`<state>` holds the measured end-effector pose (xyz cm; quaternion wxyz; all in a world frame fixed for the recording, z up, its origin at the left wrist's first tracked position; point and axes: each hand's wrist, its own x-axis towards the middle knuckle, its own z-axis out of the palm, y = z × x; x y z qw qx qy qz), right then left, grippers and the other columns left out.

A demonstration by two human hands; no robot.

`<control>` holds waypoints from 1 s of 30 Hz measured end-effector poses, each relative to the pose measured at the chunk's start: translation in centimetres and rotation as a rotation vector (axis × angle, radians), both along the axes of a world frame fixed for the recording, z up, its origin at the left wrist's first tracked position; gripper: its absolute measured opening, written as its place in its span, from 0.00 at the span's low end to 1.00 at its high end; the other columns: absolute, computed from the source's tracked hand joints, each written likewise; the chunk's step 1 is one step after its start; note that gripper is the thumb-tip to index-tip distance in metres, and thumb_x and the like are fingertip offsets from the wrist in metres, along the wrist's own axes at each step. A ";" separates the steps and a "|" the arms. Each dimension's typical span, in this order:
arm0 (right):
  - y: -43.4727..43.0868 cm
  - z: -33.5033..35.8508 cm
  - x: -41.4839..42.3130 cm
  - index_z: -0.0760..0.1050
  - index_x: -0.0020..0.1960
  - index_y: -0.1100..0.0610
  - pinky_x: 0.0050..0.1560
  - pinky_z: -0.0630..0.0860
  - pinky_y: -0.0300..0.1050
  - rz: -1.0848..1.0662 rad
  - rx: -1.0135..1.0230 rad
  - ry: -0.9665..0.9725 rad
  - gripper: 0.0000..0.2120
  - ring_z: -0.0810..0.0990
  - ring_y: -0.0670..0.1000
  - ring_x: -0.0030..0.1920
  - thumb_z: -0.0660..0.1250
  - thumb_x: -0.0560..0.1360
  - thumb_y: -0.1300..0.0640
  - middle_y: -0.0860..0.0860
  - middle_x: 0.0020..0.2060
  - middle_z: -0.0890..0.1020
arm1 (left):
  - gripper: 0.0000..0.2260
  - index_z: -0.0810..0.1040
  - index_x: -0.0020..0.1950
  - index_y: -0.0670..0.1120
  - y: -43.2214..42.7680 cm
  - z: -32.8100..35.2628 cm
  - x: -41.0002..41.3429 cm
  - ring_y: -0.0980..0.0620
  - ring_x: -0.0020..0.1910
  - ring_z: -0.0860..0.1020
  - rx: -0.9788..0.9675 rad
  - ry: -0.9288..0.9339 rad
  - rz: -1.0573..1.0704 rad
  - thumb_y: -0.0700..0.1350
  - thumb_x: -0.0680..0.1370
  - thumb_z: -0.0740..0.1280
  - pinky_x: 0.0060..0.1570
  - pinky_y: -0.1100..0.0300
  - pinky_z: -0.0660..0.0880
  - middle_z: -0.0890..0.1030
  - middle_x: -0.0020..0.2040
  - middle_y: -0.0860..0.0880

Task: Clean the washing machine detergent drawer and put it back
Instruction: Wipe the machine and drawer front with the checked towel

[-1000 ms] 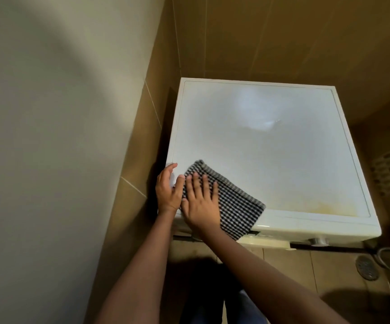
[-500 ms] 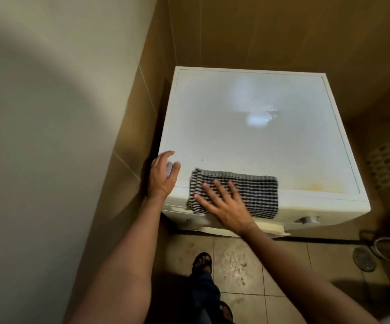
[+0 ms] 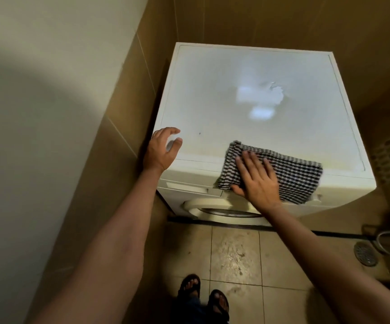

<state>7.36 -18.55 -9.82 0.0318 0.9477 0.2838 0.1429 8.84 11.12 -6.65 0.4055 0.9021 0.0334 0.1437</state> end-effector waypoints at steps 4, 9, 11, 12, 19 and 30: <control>8.9 -1.8 -0.4 0.54 0.77 0.58 0.73 0.55 0.57 0.267 -0.029 -0.219 0.32 0.60 0.56 0.75 0.52 0.80 0.42 0.56 0.75 0.59 | 0.16 0.81 0.51 0.41 0.5 -0.2 0.7 0.49 0.52 0.80 -0.345 -0.006 0.081 0.51 0.76 0.59 0.54 0.60 0.74 0.83 0.50 0.46; 15.7 -6.4 -1.1 0.47 0.78 0.60 0.75 0.42 0.57 0.511 -0.299 -0.449 0.32 0.54 0.51 0.77 0.51 0.77 0.52 0.50 0.77 0.54 | 0.18 0.80 0.52 0.46 1.8 -0.2 0.8 0.58 0.53 0.78 -0.352 0.112 -0.071 0.55 0.75 0.58 0.55 0.64 0.73 0.82 0.50 0.51; 17.0 -7.5 -1.0 0.51 0.78 0.57 0.75 0.42 0.54 0.544 -0.315 -0.355 0.30 0.56 0.47 0.76 0.52 0.77 0.53 0.47 0.77 0.56 | 0.17 0.80 0.53 0.50 2.3 -0.2 0.4 0.63 0.53 0.78 -0.243 0.168 -0.136 0.57 0.75 0.58 0.53 0.70 0.72 0.82 0.51 0.55; 17.2 -7.6 -1.2 0.53 0.77 0.56 0.75 0.44 0.51 0.579 -0.334 -0.300 0.29 0.56 0.46 0.76 0.52 0.77 0.53 0.45 0.76 0.57 | 0.16 0.80 0.53 0.51 2.4 -0.2 0.2 0.63 0.53 0.78 -0.219 0.180 -0.145 0.57 0.76 0.58 0.53 0.70 0.72 0.82 0.52 0.55; 10.1 -11.2 -2.6 0.35 0.75 0.63 0.74 0.44 0.35 0.350 0.047 0.024 0.24 0.47 0.36 0.74 0.41 0.83 0.59 0.64 0.75 0.41 | 0.18 0.81 0.56 0.44 1.7 -0.4 -1.0 0.59 0.57 0.78 -0.255 0.105 -0.093 0.49 0.81 0.54 0.59 0.67 0.71 0.82 0.54 0.53; 12.8 -5.0 -1.2 0.51 0.78 0.56 0.75 0.39 0.55 0.251 0.163 -0.428 0.31 0.45 0.55 0.78 0.54 0.79 0.47 0.56 0.78 0.47 | 0.18 0.80 0.54 0.41 1.0 0.7 -0.9 0.57 0.52 0.77 -0.253 0.110 -0.102 0.46 0.78 0.53 0.55 0.67 0.71 0.82 0.52 0.50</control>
